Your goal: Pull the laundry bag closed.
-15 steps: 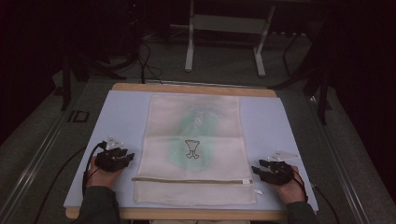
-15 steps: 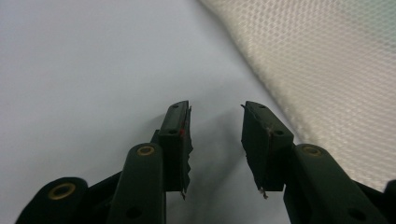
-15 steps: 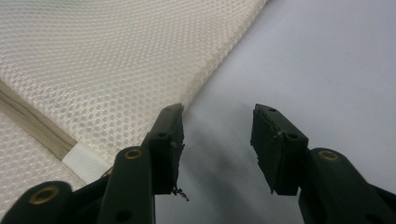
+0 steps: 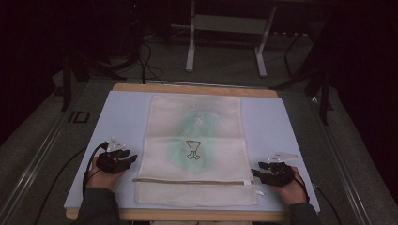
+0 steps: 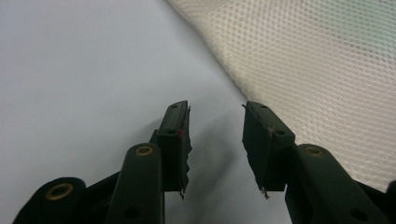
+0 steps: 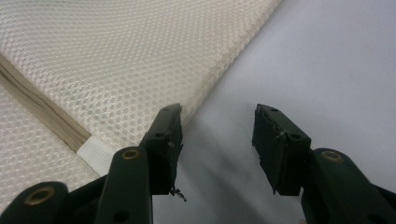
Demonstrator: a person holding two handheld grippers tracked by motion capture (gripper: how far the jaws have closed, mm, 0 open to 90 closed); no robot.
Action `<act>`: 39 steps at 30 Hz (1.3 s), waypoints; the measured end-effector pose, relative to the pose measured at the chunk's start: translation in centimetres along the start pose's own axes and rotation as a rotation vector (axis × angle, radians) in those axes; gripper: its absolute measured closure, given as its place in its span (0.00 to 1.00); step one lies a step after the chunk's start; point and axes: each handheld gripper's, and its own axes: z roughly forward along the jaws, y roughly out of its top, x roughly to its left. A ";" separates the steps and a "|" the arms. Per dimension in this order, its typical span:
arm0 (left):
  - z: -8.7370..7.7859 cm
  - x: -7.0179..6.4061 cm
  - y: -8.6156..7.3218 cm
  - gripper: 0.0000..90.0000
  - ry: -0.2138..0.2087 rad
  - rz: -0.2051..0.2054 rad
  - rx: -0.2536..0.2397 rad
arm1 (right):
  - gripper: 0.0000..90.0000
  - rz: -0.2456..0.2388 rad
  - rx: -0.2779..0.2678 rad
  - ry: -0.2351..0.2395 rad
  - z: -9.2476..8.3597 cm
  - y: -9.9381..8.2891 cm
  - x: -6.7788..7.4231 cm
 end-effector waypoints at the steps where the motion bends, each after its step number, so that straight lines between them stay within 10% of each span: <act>1: 0.0 -0.1 0.0 0.68 -0.004 0.007 -0.001 | 0.59 0.000 0.000 0.000 0.0 0.0 0.0; 39: -0.1 0.1 0.1 0.71 -0.098 0.017 0.002 | 0.60 -0.208 0.022 0.146 1.9 5.7 4.4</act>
